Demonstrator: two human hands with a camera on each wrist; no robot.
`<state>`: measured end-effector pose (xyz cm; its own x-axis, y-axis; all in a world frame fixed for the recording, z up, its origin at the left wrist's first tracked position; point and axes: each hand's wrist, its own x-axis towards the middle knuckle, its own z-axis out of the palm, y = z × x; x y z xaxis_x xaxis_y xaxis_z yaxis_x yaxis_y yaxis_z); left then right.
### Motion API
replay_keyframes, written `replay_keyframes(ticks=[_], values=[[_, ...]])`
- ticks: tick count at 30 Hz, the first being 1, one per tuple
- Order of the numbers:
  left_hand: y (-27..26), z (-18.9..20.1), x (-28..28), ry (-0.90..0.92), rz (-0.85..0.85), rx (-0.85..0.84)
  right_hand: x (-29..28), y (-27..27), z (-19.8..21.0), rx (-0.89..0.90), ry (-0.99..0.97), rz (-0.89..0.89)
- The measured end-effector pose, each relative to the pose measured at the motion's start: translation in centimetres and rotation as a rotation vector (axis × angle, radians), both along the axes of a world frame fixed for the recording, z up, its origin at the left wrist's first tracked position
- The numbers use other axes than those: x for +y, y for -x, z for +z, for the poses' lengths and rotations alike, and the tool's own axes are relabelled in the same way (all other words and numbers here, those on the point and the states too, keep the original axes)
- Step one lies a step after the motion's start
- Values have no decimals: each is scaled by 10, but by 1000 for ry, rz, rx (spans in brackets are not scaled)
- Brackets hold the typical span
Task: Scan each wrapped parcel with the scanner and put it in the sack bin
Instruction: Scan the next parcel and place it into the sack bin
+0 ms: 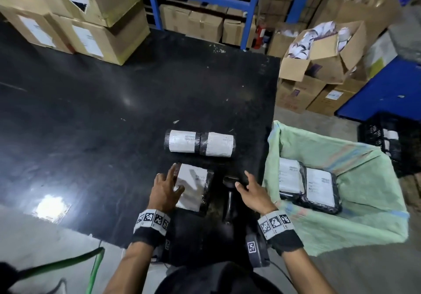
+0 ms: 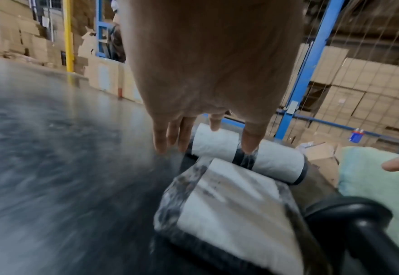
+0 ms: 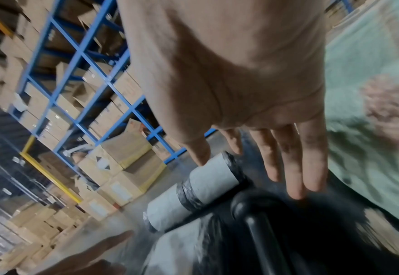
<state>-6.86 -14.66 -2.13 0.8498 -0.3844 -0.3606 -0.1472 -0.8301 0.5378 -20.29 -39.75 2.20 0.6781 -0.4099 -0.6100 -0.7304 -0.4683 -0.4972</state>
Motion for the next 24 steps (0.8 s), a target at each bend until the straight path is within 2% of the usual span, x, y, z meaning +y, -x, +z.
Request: replay_keyframes(ticks=[3, 7, 11, 18, 24], values=[[4, -29, 21, 1, 39, 22, 12, 5, -25, 35, 4, -37], [10, -54, 34, 35, 83, 31, 25, 9, -53, -5, -40, -140], [9, -76, 38, 97, 51, -16, 36, 6, -62, -52, -65, -221], [2, -88, 34, 223, -7, 2, 46, -2, -76, -138, -66, -322], [1, -104, 35, 320, 36, 44, 51, -3, -91, -158, -98, -407]])
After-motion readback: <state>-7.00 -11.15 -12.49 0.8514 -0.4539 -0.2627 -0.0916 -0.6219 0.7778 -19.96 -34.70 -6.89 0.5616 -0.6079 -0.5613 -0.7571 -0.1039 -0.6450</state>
